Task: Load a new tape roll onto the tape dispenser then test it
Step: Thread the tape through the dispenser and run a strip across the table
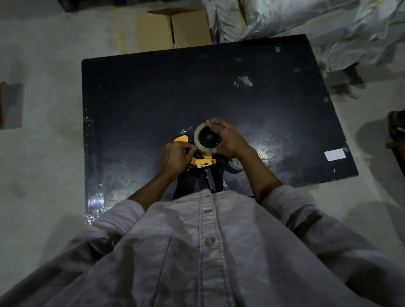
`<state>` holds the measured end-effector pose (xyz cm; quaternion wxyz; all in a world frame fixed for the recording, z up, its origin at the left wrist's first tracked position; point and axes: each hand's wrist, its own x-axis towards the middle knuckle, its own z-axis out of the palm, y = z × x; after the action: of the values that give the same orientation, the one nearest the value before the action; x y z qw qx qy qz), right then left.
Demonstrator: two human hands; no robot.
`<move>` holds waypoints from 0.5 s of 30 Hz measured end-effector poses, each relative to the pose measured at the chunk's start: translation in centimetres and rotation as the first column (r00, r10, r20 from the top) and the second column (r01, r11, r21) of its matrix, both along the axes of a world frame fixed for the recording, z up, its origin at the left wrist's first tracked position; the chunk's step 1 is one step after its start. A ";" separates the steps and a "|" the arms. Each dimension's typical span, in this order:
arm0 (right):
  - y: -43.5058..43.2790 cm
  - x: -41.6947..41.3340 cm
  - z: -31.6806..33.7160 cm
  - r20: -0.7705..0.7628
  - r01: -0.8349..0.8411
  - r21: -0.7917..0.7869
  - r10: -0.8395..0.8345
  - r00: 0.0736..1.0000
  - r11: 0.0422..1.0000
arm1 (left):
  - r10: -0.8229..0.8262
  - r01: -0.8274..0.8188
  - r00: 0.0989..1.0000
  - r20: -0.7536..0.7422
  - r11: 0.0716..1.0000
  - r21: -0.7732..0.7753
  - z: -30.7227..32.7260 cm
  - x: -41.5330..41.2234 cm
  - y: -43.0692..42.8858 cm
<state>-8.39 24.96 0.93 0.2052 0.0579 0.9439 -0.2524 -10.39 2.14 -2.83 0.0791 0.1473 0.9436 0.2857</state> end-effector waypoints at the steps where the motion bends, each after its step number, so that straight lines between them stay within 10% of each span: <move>1: -0.2 0.0 0.1 -0.001 -0.004 0.016 0.004 1.000 1.000 | -0.001 0.001 1.000 -0.013 1.000 0.006 0.0 0.0 0.0; 15: -1.5 0.5 1.0 0.000 -0.049 0.140 0.050 0.999 0.989 | -0.054 0.051 0.984 -0.171 0.998 -0.025 -1.1 2.3 -1.3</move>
<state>-7.86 23.48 1.96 0.2050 0.0482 0.9607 -0.1807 -8.10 0.86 -3.88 0.0068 0.1954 0.9456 0.2601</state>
